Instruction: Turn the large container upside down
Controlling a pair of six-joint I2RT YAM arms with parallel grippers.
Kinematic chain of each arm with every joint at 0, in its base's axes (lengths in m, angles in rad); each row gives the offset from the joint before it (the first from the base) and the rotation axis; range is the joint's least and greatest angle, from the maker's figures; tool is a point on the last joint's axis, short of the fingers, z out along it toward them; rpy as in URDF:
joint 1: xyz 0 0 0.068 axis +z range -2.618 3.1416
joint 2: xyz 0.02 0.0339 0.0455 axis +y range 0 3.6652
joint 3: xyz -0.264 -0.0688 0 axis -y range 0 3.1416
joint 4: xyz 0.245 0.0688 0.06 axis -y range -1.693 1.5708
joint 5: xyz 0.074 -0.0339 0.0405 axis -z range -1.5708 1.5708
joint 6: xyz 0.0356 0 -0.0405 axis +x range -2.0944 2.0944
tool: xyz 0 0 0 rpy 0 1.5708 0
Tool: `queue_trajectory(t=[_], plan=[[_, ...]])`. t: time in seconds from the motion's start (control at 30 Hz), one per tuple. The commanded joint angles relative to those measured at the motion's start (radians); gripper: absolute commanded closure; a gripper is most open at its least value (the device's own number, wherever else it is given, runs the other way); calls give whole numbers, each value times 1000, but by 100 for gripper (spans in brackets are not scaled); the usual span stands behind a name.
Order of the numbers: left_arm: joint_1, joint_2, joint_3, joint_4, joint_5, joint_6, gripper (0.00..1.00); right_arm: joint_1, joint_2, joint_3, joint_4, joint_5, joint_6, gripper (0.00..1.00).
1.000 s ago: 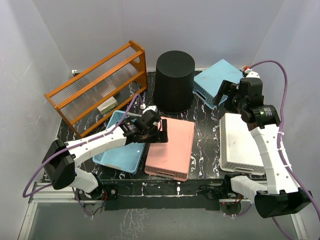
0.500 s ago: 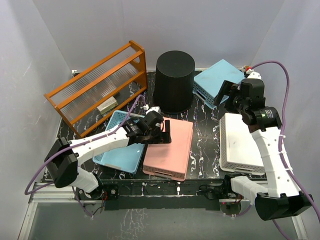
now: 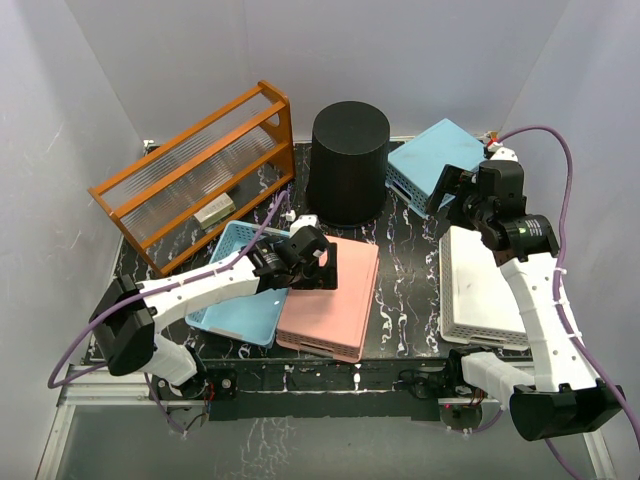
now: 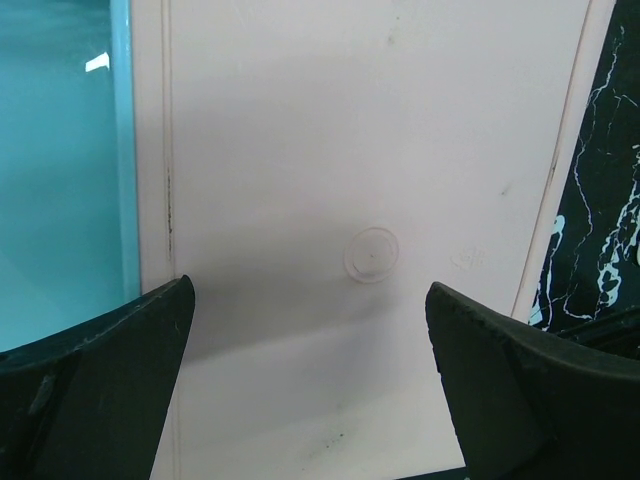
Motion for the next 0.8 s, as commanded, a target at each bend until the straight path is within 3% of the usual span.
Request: queue_trajectory(t=[0.0, 0.17, 0.27, 0.37, 0.57, 0.77], plan=[[-18, 19, -12, 62, 69, -3, 1, -1, -12, 10, 54, -6, 2, 2], [-63, 142, 6, 229, 164, -31, 1, -1, -17, 21, 48, 2, 2, 2], [-84, 239, 113, 270, 186, 11, 1, -1, -19, 24, 41, 10, -2, 2], [-97, 282, 257, 212, 162, 89, 1, -1, -17, 37, 28, 16, -11, 2], [-87, 160, 313, 86, 67, 138, 1, -1, -29, 23, 35, 31, -16, 2], [-33, -23, 152, -64, -32, 71, 1, -1, -26, -7, 60, 1, -11, 2]])
